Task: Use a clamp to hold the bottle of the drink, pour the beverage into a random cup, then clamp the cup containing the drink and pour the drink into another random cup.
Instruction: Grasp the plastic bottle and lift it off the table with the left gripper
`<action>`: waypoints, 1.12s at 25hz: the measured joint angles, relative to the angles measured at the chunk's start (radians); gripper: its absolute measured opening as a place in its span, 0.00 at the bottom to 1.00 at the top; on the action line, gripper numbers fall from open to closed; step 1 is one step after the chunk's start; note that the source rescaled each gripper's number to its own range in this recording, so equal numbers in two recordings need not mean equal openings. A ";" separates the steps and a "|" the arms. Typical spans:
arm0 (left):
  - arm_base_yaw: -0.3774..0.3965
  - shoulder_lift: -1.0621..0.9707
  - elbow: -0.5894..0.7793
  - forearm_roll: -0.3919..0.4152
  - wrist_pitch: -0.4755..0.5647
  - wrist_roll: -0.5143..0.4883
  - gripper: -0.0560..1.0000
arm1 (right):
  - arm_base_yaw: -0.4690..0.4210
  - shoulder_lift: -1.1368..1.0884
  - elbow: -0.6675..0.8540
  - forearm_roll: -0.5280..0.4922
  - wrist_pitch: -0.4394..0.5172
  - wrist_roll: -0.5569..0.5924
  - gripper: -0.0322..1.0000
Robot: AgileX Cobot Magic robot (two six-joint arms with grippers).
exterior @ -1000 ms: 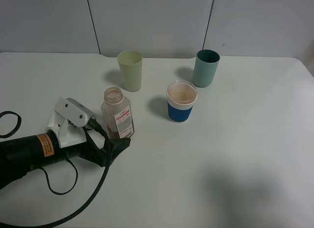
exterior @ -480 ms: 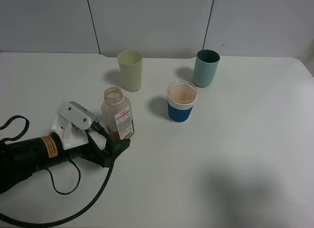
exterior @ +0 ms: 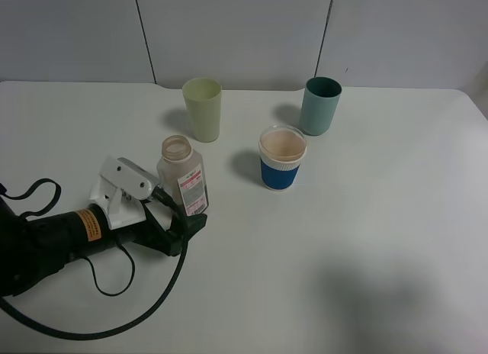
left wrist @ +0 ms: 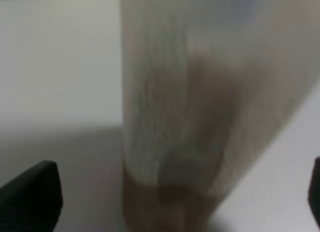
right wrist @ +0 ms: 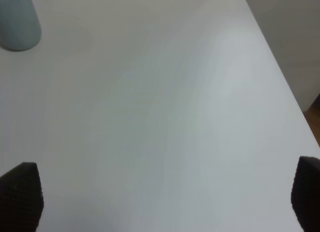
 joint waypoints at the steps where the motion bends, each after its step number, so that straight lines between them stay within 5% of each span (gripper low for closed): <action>1: 0.000 0.003 -0.008 0.000 -0.001 0.000 1.00 | 0.000 0.000 0.000 0.000 0.000 0.000 1.00; 28: 0.000 0.100 -0.121 0.000 0.000 0.003 1.00 | 0.000 0.000 0.000 0.000 0.000 0.000 1.00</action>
